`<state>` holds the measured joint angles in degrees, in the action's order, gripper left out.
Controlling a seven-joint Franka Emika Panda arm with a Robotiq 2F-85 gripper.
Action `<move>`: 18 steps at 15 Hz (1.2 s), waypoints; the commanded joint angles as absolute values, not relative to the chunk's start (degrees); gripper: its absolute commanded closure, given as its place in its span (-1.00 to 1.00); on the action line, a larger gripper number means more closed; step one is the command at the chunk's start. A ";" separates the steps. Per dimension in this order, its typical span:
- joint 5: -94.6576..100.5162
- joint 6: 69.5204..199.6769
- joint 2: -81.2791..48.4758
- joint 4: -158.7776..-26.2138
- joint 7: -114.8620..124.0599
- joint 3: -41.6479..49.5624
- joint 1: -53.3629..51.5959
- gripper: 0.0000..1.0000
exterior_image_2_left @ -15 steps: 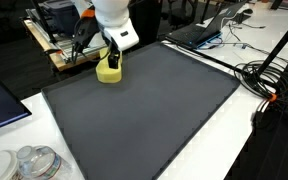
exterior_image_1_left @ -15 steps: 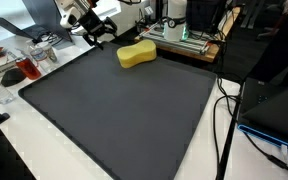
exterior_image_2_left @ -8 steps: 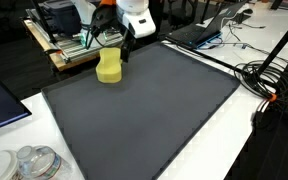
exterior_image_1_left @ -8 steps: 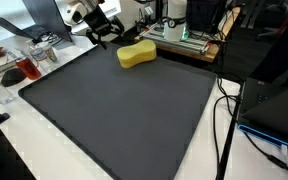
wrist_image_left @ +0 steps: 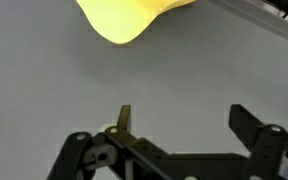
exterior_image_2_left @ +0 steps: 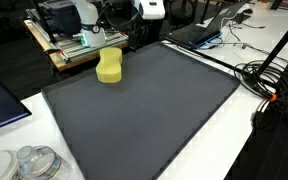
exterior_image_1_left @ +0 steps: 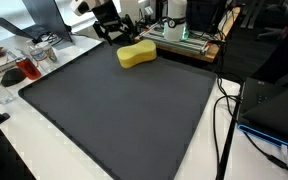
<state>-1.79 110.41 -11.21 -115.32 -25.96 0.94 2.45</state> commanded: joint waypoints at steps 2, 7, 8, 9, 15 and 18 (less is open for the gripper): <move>2.51 111.04 -5.22 -120.91 -13.16 -0.35 -0.22 -1.00; 3.51 110.07 -0.06 -126.24 -6.00 -0.78 -1.04 -1.00; 3.14 110.00 1.57 -127.87 -5.68 -0.61 -0.79 -1.00; 2.64 109.96 3.04 -129.33 -5.71 -0.40 -0.51 -1.00; 0.04 110.47 14.27 -137.16 -6.76 2.95 2.19 -1.00; 0.47 109.38 20.75 -138.42 -6.42 3.87 2.90 -1.00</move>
<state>1.56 110.01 12.80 -135.11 -6.74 3.20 2.43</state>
